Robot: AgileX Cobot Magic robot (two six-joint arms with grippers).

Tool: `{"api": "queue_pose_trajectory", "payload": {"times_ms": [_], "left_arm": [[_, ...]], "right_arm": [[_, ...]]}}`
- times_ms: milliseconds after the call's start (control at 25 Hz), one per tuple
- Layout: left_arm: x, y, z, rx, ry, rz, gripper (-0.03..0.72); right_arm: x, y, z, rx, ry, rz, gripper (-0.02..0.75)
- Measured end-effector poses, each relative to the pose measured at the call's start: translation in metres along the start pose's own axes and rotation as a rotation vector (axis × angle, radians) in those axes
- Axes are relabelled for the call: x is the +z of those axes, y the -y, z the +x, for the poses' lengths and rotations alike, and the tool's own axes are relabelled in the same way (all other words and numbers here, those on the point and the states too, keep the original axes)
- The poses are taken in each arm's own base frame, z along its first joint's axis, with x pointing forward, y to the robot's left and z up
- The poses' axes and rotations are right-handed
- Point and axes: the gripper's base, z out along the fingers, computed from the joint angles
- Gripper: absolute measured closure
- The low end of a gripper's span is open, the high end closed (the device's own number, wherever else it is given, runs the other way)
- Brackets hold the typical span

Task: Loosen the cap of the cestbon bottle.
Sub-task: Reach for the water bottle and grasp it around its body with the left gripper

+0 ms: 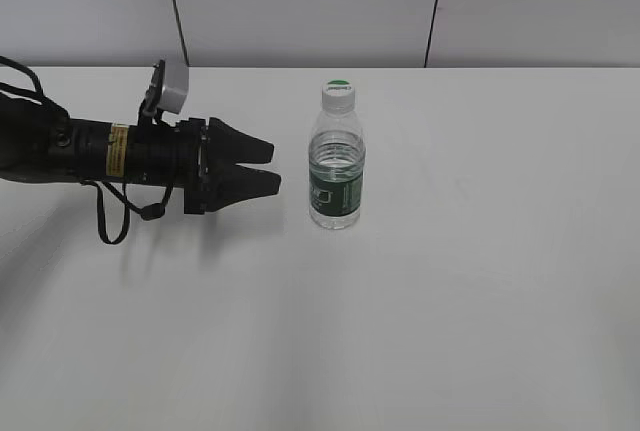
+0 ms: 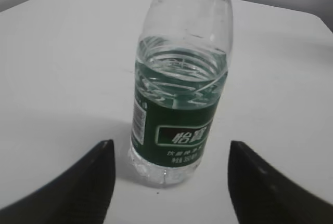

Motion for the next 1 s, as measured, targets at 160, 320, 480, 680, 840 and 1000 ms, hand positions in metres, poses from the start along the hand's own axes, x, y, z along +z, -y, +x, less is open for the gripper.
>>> {"api": "queue_pose_trajectory", "payload": {"times_ms": [160, 320, 480, 680, 840, 1000], "left_arm": [[0.011, 0.006, -0.002, 0.008, -0.002, 0.030, 0.145], [0.026, 0.015, -0.004, 0.018, -0.018, 0.059, 0.082], [0.034, 0.015, -0.005, 0.008, -0.033, 0.018, 0.043], [0.035, 0.009, -0.007, -0.006, -0.011, -0.050, 0.016], [0.038, 0.007, -0.002, -0.017, 0.000, -0.060, 0.014], [0.045, 0.006, 0.014, -0.070, 0.022, -0.060, 0.013]], "right_arm": [[0.000, 0.000, 0.000, 0.000, 0.000, 0.000, 0.162], [0.000, 0.000, 0.000, 0.000, 0.000, 0.000, 0.162], [0.000, 0.000, 0.000, 0.000, 0.000, 0.000, 0.162], [0.000, 0.000, 0.000, 0.000, 0.000, 0.000, 0.162], [0.000, 0.000, 0.000, 0.000, 0.000, 0.000, 0.162], [0.000, 0.000, 0.000, 0.000, 0.000, 0.000, 0.162]]}}
